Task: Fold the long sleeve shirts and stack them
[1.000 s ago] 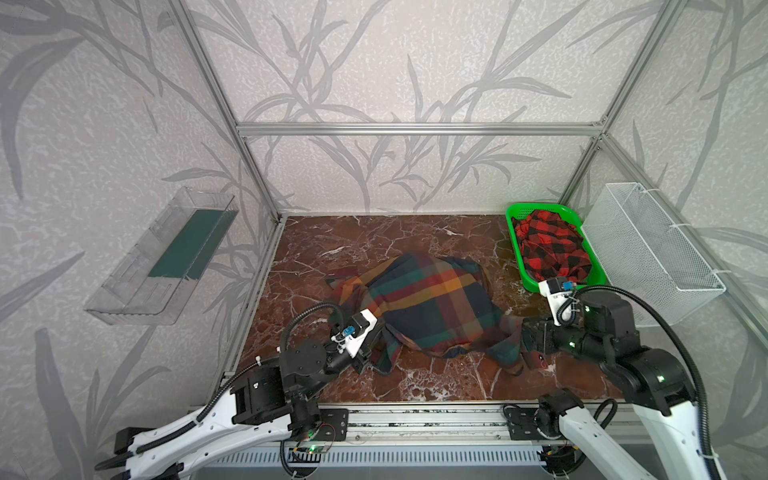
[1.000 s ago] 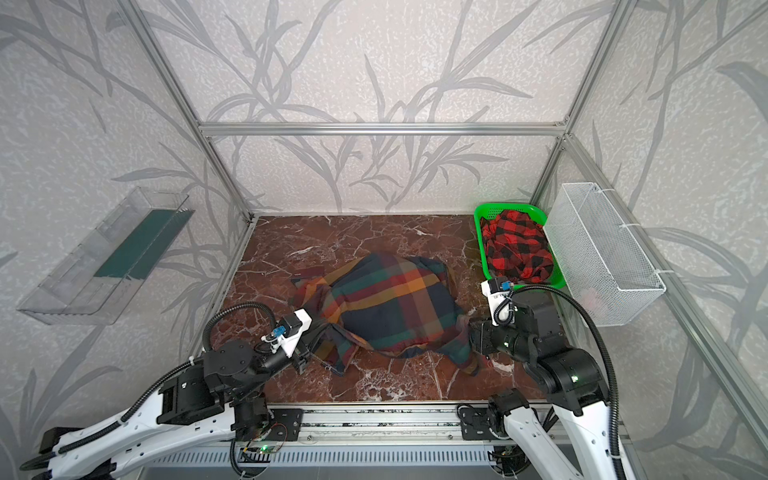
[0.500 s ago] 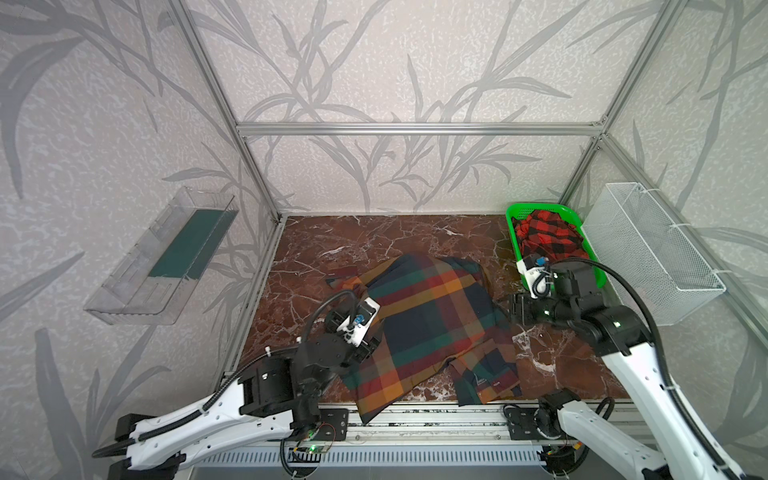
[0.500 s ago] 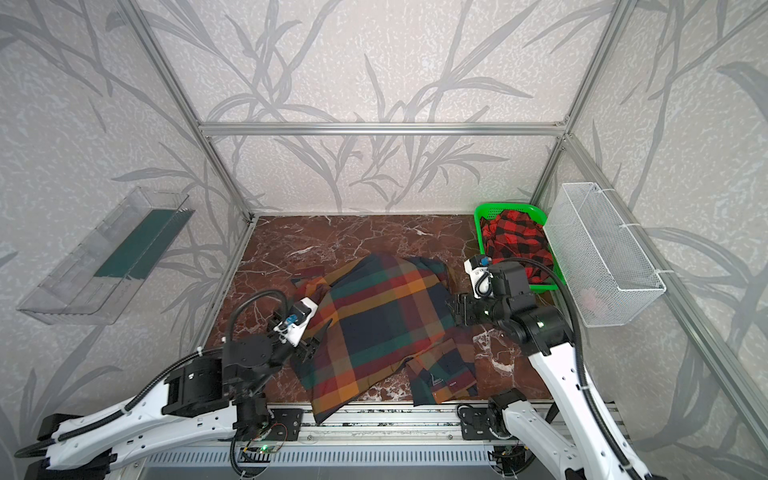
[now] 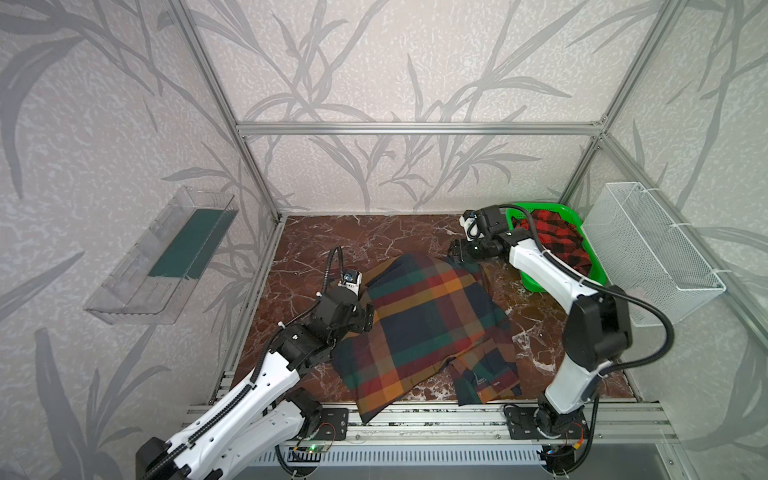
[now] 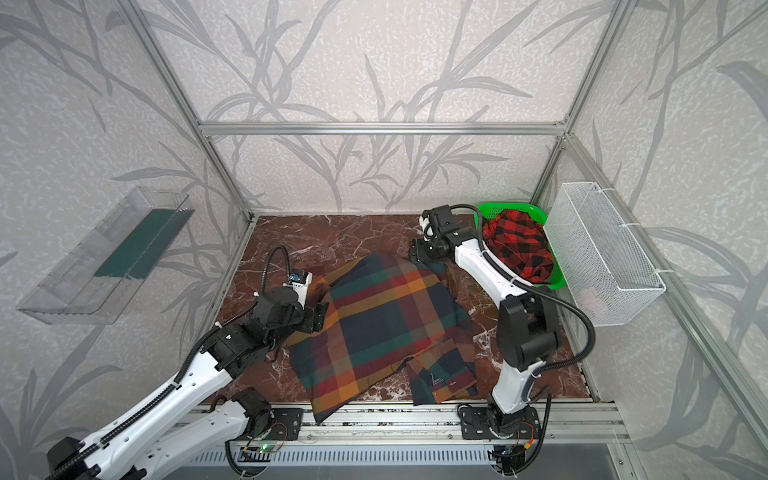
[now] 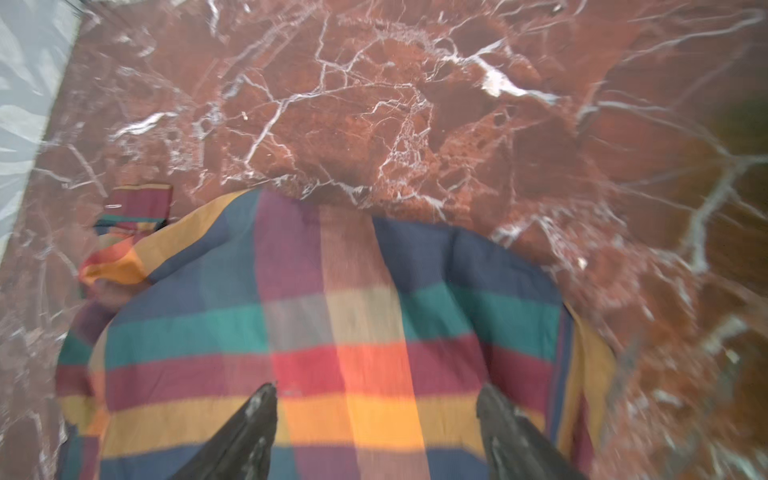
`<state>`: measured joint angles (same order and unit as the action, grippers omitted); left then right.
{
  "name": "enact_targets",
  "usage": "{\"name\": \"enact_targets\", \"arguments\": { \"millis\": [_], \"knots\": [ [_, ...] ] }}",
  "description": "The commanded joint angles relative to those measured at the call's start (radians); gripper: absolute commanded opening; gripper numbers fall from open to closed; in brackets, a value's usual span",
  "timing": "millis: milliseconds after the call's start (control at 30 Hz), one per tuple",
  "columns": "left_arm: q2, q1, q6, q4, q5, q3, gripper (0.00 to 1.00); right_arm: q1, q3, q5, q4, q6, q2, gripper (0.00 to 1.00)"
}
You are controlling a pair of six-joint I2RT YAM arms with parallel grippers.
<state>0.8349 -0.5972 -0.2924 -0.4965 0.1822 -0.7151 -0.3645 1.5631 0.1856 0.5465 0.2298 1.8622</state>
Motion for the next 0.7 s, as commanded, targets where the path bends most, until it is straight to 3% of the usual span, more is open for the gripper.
{"name": "enact_targets", "arguments": {
  "millis": [0, 200, 333, 433, 533, 600, 667],
  "knots": [
    [0.016, 0.049, -0.082, -0.045, -0.079, -0.015, 0.83, -0.011, 0.1, 0.058, -0.004, -0.044, 0.123, 0.77],
    [0.027, 0.113, -0.105, -0.031, -0.133, -0.011, 0.84, -0.019, 0.175, 0.11, 0.001, -0.082, 0.269, 0.77],
    [0.03, 0.145, -0.113, -0.023, -0.158, -0.01, 0.83, -0.025, 0.178, 0.169, 0.0, -0.099, 0.323, 0.71],
    [0.032, 0.166, -0.115, -0.02, -0.173, -0.012, 0.83, -0.031, 0.177, 0.198, 0.006, -0.097, 0.342, 0.56],
    [0.031, 0.182, -0.115, -0.016, -0.184, -0.011, 0.83, -0.04, 0.148, 0.198, -0.01, -0.095, 0.323, 0.26],
    [0.03, 0.193, -0.117, -0.016, -0.188, -0.012, 0.83, -0.047, 0.126, 0.176, -0.007, -0.101, 0.285, 0.11],
    [0.029, 0.199, -0.119, -0.016, -0.193, -0.012, 0.83, -0.063, 0.061, 0.15, -0.05, -0.104, 0.209, 0.04]
  ]
}}
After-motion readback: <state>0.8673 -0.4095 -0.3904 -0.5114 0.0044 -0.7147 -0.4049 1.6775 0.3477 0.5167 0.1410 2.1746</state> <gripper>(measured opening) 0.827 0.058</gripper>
